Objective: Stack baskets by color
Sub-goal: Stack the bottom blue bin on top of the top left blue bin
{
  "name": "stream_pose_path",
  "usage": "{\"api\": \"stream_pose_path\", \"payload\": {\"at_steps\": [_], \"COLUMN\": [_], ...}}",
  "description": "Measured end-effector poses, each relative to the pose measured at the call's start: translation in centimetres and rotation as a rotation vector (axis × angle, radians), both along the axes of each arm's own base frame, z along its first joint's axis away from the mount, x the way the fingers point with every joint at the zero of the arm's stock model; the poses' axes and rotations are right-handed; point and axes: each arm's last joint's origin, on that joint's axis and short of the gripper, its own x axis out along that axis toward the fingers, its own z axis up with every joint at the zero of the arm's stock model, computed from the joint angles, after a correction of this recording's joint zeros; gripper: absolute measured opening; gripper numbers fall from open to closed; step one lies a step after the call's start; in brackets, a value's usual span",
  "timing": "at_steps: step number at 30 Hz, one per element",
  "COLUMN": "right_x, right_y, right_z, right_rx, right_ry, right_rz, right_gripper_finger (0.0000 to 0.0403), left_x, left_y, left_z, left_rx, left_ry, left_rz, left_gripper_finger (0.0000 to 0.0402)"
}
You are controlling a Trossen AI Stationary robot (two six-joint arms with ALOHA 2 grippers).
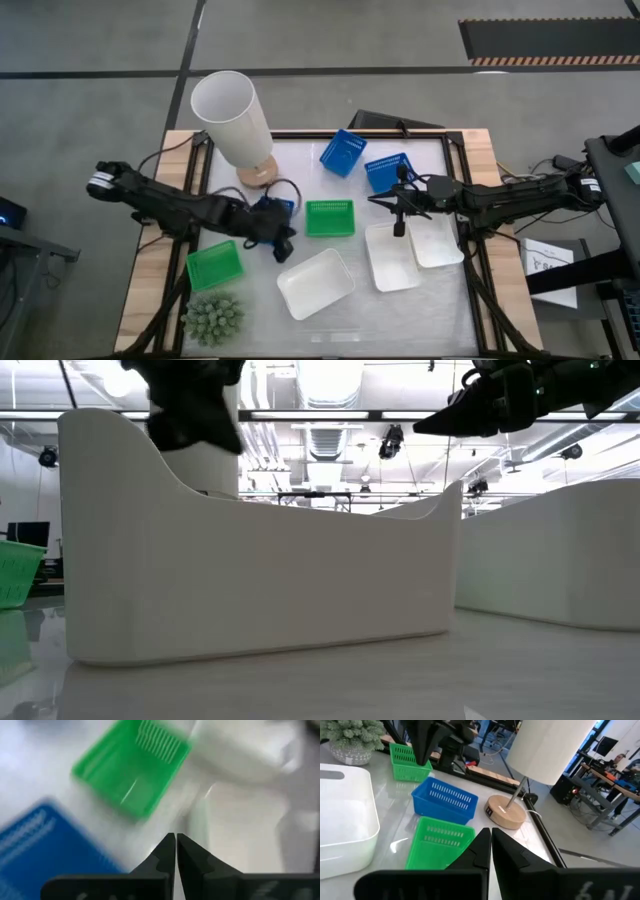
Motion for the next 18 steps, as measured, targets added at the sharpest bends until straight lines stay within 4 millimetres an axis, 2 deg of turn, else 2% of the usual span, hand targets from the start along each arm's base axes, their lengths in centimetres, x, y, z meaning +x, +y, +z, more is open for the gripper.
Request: {"api": "stream_pose_path", "payload": {"at_steps": [4,7,13,18], "right_x": [0.0,0.0,0.0,0.0], "right_y": [0.0,0.0,0.0,0.0], "right_z": [0.0,0.0,0.0,0.0], "right_rx": [-0.008,-0.01,-0.01,-0.01], "right_ry": [0.001,0.002,0.002,0.002], "right_rz": [0.002,0.002,0.002,0.002], "right_gripper_finger": [0.0009,0.0009,0.0009,0.0009], "left_x": [0.5,1.4,3.0,3.1], "left_y": [-0.6,-0.4,0.1,0.6], "left_z": [0.0,-0.9,-2.0,-2.6], "left_rx": [-0.05,-0.081,-0.116,-0.104], "left_ry": [0.228,0.33,0.376,0.396], "left_rz": [0.11,0.17,0.198,0.208], "left_gripper_finger": [0.0,0.0,0.0,0.0003]}}
